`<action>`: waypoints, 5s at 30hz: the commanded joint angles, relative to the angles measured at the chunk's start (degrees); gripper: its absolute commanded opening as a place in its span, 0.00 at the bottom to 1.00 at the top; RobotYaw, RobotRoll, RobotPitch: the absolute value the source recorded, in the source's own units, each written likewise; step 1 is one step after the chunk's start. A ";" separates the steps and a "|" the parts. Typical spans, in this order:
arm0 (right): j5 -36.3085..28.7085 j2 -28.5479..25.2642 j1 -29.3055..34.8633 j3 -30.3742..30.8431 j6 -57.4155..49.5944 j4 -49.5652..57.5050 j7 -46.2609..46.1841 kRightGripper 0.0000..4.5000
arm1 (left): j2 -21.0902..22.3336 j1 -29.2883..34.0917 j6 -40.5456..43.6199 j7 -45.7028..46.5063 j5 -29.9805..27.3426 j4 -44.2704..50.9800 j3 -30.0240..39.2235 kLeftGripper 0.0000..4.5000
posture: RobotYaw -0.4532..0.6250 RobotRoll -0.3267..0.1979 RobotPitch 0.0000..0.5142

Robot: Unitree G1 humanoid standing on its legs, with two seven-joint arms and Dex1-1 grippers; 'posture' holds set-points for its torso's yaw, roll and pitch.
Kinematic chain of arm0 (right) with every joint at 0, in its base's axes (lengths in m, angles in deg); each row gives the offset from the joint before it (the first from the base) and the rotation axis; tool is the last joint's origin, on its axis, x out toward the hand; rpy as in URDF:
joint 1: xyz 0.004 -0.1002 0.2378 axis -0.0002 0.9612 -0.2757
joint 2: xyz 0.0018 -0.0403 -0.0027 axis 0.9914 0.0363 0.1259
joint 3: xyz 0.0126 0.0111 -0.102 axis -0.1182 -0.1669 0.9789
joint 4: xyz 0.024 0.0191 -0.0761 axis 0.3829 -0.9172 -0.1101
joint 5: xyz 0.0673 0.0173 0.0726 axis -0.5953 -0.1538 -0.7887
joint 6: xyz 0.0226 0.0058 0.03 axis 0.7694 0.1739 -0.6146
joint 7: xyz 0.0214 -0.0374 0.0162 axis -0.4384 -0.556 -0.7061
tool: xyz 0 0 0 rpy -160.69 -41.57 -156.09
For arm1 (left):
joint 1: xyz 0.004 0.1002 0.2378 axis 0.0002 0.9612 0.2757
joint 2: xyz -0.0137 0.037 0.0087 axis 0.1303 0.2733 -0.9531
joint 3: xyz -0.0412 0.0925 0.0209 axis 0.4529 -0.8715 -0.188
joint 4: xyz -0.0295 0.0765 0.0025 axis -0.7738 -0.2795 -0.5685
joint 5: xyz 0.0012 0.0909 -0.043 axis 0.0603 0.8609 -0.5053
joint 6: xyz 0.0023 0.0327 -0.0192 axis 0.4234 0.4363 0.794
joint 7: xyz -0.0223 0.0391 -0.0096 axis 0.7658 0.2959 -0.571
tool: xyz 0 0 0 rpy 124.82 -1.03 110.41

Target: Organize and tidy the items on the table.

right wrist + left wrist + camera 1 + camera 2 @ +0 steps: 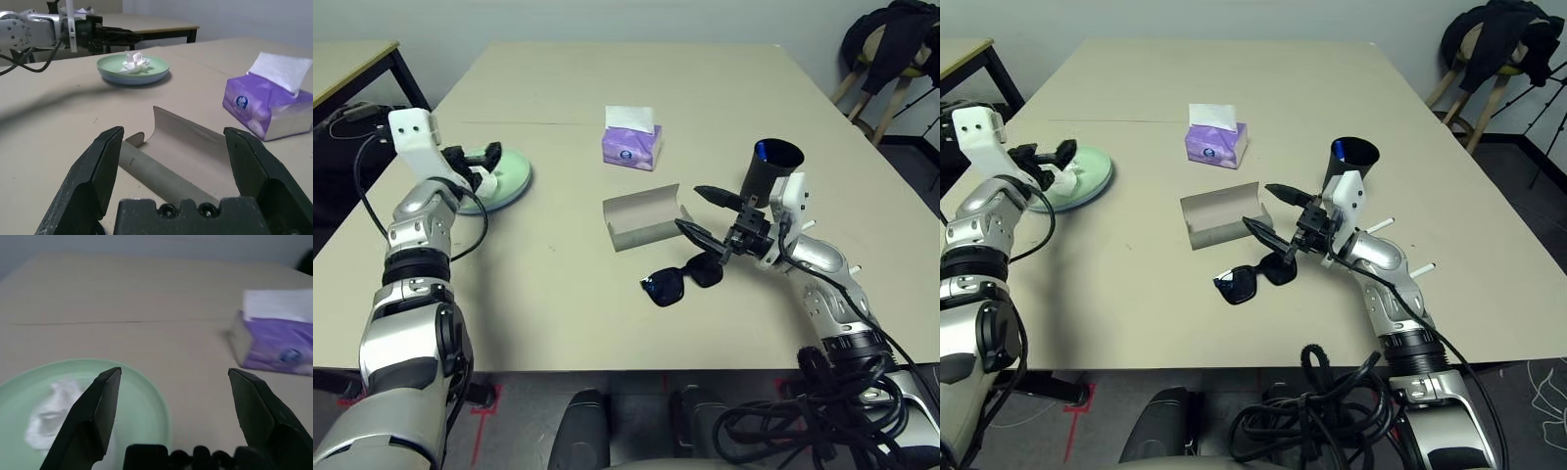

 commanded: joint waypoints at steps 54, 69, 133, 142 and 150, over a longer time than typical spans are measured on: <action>35.54 -18.89 -34.98 43.41 -23.45 12.84 31.72 1.00 | -1.34 23.31 -15.02 -37.03 -2.65 29.15 -18.08 0.99 | 0.55 0.62 0.29; 41.47 -15.60 -35.25 42.69 -20.26 10.19 34.78 1.00 | -1.56 22.52 -15.53 -36.25 -2.16 28.08 -18.90 0.99 | 0.54 0.62 0.28; 45.48 -2.47 -49.46 34.66 -5.49 -19.21 24.49 0.09 | -0.68 21.93 -14.38 -27.77 -2.30 29.70 -16.05 1.00 | 0.58 0.62 0.22; 47.96 3.33 -53.11 34.40 -2.32 -34.38 20.08 0.09 | -0.08 23.70 -13.26 -26.61 -2.50 32.05 -15.59 1.00 | 0.59 0.62 0.23; 49.32 4.91 -54.20 34.39 0.73 -39.72 18.40 0.09 | -0.06 24.26 -12.95 -26.01 -2.37 32.92 -15.63 1.00 | 0.60 0.62 0.24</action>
